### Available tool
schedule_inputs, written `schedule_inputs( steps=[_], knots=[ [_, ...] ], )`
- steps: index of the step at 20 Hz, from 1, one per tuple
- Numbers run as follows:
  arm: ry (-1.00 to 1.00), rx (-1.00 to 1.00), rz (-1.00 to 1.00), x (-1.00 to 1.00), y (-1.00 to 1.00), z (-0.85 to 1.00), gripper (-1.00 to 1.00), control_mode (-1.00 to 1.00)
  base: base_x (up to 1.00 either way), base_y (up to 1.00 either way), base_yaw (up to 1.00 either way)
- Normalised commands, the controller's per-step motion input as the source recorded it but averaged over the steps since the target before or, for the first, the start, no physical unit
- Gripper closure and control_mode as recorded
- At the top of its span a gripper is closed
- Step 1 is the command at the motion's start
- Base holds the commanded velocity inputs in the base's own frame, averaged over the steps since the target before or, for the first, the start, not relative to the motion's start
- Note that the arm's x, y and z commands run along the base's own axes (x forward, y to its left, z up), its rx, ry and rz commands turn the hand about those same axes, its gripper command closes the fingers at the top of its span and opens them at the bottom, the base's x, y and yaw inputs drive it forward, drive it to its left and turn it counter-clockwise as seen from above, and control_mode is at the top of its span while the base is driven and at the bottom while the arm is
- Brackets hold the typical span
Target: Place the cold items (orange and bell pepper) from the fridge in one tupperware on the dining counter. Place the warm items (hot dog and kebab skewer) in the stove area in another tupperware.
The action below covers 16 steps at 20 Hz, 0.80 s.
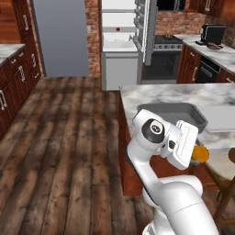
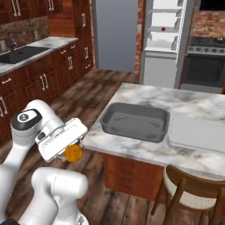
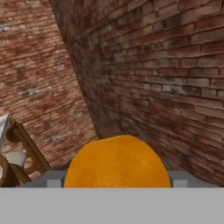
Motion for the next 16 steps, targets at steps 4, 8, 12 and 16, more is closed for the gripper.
schedule_inputs(
  steps=[4, 8, 12, 16],
  knots=[
    [0.0, 0.0, 0.0, 0.0, 0.0, 0.0, 1.0, 1.0, 0.01, -0.51, 0.31],
    [0.0, 0.0, 0.0, 0.0, 0.0, 0.0, 1.0, 1.0, 0.17, -0.51, 0.22],
    [0.0, 0.0, 0.0, 0.0, 0.0, 0.0, 1.0, 1.0, 0.26, -0.52, 0.08],
    [0.0, 0.0, 0.0, 0.0, 0.0, 0.0, 1.0, 1.0, 0.33, -0.42, 0.01]
  ],
)
